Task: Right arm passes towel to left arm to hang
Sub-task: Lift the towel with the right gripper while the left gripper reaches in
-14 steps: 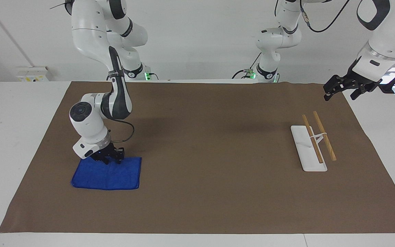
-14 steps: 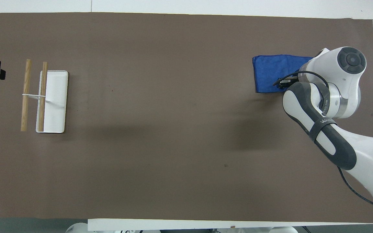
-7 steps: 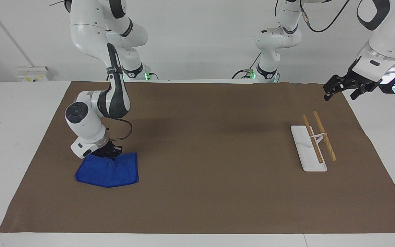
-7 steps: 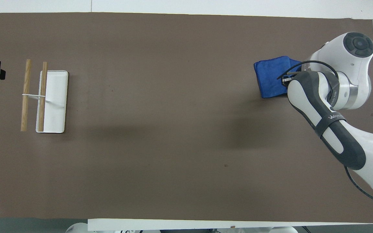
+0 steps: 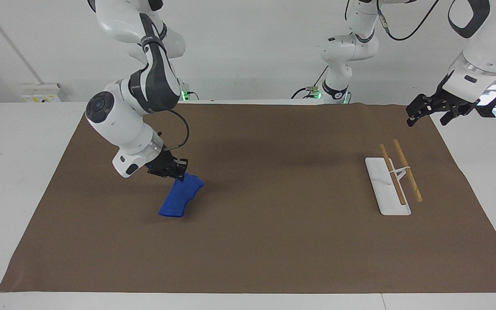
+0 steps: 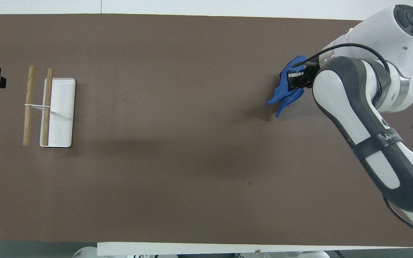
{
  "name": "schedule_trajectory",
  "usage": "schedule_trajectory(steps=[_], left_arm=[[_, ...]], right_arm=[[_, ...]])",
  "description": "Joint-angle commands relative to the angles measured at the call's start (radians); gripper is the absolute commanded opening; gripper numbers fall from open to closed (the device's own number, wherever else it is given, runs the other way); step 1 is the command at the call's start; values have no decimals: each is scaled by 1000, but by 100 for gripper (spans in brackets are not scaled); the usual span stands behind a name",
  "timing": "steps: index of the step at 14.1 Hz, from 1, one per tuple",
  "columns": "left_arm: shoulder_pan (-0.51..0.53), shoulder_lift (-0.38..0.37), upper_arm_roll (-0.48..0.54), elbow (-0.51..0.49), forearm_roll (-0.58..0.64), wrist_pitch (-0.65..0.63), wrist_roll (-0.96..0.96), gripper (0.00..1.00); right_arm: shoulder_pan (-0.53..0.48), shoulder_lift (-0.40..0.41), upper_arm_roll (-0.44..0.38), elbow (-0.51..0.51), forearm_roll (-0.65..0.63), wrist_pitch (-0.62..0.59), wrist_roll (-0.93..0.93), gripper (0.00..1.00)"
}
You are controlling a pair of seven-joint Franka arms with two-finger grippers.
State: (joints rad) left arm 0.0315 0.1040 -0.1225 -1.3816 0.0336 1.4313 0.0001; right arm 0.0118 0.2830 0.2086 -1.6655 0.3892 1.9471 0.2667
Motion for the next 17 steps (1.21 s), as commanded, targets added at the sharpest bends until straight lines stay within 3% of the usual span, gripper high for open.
schedule_trajectory(steps=[1,3,5,7,9,13,17], left_arm=[[-1,-35,-2,-44,-17,6,-9,100],[-36,-41,-16,-45,-12,-29,-37,100],[-36,-44,-16,-48,-12,-51,-106,100],[-32,-46,-12,-50,-12,-63,-118,100],[-44,-50,-14,-72,-12,-43,-319,100],[-90,-237,-17,-483,-84,341,-743,100],[-168,-213,-17,-560,-84,498,-1098,100]], right_arm=[[-10,18,72,20,184,3,210,1],[17,16,133,12,342,102,322,1],[129,21,137,12,439,244,457,1],[232,27,137,3,474,411,546,1],[286,31,137,3,476,472,629,1],[309,35,138,7,583,506,668,1],[318,33,138,7,596,507,669,1]])
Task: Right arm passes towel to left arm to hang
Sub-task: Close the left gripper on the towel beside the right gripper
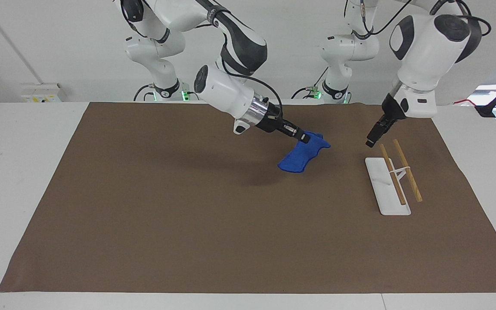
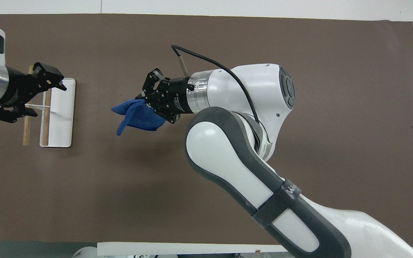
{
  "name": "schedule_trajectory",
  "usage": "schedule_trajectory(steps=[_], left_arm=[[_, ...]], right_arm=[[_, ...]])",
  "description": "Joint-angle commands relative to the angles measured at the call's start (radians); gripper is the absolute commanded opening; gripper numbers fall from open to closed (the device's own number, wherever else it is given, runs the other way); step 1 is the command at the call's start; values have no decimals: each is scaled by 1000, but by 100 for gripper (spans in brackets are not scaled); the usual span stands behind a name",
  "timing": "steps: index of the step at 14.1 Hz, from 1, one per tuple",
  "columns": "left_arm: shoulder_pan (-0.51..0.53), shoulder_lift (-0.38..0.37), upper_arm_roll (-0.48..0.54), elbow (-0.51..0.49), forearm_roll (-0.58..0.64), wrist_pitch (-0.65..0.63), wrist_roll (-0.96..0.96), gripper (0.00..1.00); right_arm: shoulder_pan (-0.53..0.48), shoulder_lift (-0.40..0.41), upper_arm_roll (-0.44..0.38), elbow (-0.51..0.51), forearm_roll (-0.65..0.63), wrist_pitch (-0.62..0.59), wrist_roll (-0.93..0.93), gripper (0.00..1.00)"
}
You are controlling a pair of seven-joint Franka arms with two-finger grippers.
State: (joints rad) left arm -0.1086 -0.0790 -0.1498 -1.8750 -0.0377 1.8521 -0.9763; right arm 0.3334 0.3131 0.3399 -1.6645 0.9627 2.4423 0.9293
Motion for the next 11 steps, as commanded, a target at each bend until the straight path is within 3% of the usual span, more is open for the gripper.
schedule_trajectory(steps=[1,5,8,11], left_arm=[[-61,-13,10,-72,-13,107,-204,100],[-132,25,10,-67,-19,167,-350,94],[-167,27,10,-70,-21,164,-427,78],[-189,25,10,-72,-21,168,-453,55]], right_arm=[[-4,4,7,6,22,12,5,1],[-2,4,7,6,22,17,6,1],[-1,3,7,6,22,18,6,1],[1,4,7,6,22,18,6,1]])
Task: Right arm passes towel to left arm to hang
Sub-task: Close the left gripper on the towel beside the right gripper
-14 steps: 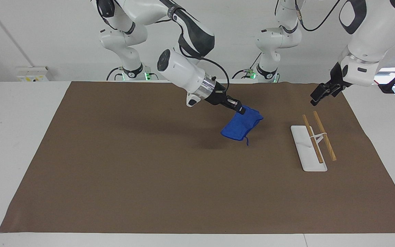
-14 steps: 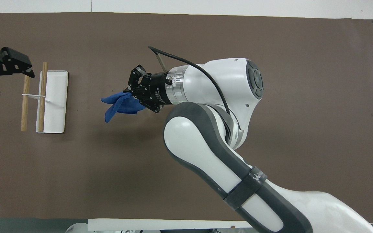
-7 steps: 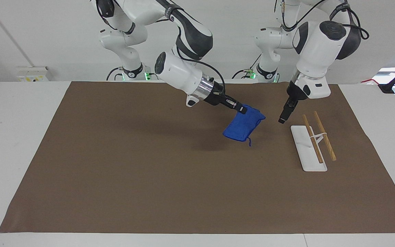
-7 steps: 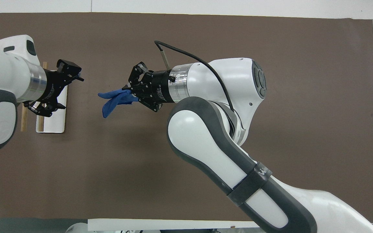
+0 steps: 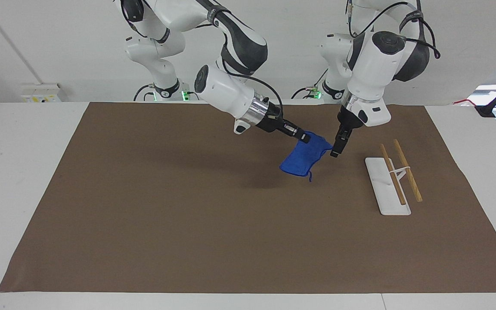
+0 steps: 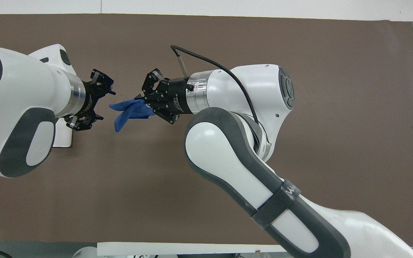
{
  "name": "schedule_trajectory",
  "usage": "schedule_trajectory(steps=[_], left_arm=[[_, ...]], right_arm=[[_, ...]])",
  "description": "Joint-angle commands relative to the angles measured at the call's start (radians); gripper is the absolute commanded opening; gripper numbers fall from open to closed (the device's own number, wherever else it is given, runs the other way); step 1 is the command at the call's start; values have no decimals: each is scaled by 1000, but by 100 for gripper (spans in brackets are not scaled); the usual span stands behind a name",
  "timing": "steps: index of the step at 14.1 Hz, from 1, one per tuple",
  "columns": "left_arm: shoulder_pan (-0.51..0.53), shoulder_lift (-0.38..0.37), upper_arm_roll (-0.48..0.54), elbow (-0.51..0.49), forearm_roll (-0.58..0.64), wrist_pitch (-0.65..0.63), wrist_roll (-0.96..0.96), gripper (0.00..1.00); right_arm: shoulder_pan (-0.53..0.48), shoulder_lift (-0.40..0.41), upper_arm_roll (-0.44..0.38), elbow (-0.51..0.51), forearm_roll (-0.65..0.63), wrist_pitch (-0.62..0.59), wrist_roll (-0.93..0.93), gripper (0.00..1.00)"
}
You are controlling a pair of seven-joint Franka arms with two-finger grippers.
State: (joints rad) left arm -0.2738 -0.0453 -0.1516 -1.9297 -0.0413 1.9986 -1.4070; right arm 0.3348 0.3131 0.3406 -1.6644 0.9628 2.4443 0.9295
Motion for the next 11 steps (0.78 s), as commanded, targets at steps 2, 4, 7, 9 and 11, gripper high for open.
schedule_trajectory(steps=[2,4,7,9,11], left_arm=[[-34,-10,10,-18,-19,22,-23,48],[-41,-10,12,-18,-40,28,-21,39],[-41,-16,12,-40,-42,32,-21,26],[-39,-18,12,-45,-43,37,-21,4],[-33,-13,14,-35,-42,40,-9,0]], right_arm=[[0,3,6,3,22,18,5,1],[1,3,6,3,22,33,5,1],[16,4,6,3,22,45,5,1],[16,4,6,3,22,45,5,1],[16,4,6,3,22,45,5,2]])
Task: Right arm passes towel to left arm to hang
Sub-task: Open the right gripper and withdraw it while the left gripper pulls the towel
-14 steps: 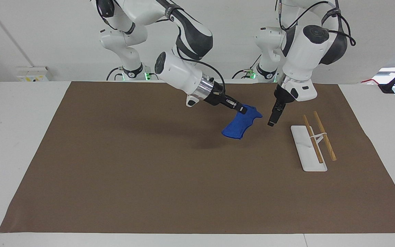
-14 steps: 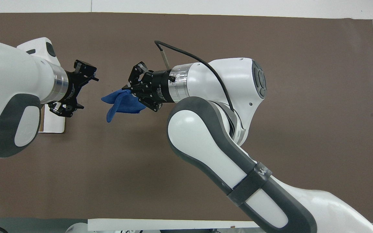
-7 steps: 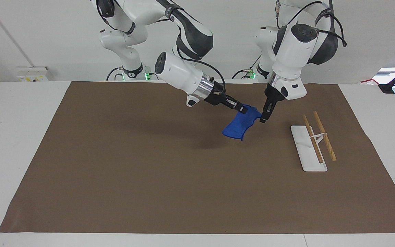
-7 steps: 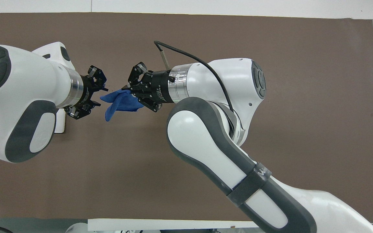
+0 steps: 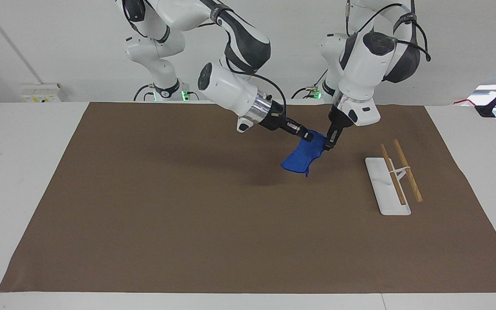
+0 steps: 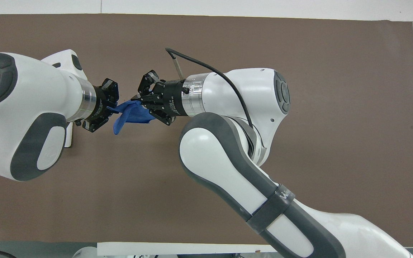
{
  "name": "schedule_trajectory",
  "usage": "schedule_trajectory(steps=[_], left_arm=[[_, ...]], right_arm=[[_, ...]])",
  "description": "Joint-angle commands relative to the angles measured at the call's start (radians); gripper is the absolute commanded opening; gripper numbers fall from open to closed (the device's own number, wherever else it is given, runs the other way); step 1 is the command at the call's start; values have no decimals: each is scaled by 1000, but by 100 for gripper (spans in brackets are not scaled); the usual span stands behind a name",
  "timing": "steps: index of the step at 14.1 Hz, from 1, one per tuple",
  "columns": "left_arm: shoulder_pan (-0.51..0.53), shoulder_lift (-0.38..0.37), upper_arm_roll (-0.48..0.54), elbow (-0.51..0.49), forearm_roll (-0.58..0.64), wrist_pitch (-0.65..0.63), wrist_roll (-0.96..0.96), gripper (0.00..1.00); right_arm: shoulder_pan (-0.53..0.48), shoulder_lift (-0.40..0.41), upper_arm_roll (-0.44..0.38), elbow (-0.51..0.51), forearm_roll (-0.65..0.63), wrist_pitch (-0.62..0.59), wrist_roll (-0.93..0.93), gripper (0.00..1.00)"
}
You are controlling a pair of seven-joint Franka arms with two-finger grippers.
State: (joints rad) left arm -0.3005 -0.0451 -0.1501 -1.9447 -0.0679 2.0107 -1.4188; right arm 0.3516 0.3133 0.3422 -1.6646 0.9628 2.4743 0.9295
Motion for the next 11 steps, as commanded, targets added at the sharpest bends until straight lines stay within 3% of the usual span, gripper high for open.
schedule_trajectory(steps=[1,4,5,7,9,11], left_arm=[[-3,-12,14,-16,-15,37,4,0],[-3,-7,14,18,-9,16,27,0],[-3,-10,15,29,-7,-18,55,0],[3,-19,20,71,6,-58,60,0],[17,-24,23,92,33,-66,58,0],[50,-27,23,92,66,-81,61,0]], right_arm=[[0,4,3,3,22,15,5,2],[0,4,3,3,20,15,5,2],[0,4,3,3,20,14,3,12],[-2,3,0,2,-12,6,-27,99],[-13,-5,-5,2,-134,-23,-61,100],[-66,-29,-9,3,-357,-137,-72,100]])
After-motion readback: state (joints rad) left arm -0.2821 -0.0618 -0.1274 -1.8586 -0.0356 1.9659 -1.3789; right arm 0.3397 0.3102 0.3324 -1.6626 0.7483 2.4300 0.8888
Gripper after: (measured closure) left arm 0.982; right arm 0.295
